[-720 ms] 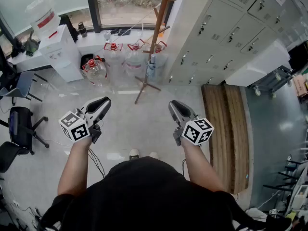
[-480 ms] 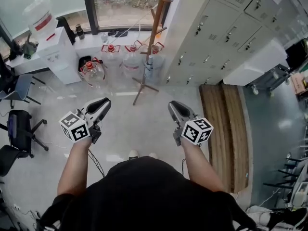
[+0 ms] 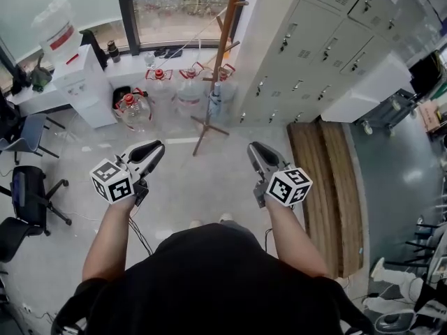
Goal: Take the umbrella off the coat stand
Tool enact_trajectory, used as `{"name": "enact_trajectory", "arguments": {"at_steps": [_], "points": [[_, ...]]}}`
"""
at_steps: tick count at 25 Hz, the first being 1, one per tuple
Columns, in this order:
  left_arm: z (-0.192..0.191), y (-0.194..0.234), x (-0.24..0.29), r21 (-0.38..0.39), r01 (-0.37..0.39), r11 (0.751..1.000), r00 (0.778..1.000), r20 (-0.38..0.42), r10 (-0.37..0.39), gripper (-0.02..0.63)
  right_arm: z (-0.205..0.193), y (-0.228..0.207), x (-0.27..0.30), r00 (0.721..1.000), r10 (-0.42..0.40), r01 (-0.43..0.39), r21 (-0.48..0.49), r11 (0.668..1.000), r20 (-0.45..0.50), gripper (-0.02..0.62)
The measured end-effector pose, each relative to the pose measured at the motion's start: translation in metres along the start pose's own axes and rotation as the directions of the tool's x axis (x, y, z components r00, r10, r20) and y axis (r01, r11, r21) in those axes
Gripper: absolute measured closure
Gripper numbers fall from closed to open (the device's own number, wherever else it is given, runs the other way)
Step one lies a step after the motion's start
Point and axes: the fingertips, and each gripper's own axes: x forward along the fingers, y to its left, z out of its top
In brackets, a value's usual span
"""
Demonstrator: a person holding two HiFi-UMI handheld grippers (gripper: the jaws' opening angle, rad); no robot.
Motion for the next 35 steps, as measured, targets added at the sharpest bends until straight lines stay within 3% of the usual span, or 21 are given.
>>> {"name": "enact_trajectory", "arguments": {"at_steps": [15, 27, 35], "points": [[0.002, 0.012, 0.034, 0.013, -0.008, 1.000, 1.000, -0.027, 0.008, 0.534, -0.009, -0.045, 0.015, 1.000, -0.006, 0.007, 0.029, 1.000, -0.015, 0.525], [0.013, 0.065, 0.091, -0.012, -0.106, 0.994, 0.994, -0.026, 0.106, 0.534, -0.010, -0.126, 0.076, 0.996, 0.031, -0.027, 0.052, 0.998, -0.087, 0.523], [0.011, 0.106, 0.146, -0.043, -0.122, 0.992, 0.991, -0.054, 0.120, 0.534, -0.004, -0.182, 0.127, 0.989, 0.050, -0.042, 0.060, 0.997, -0.137, 0.523]]}}
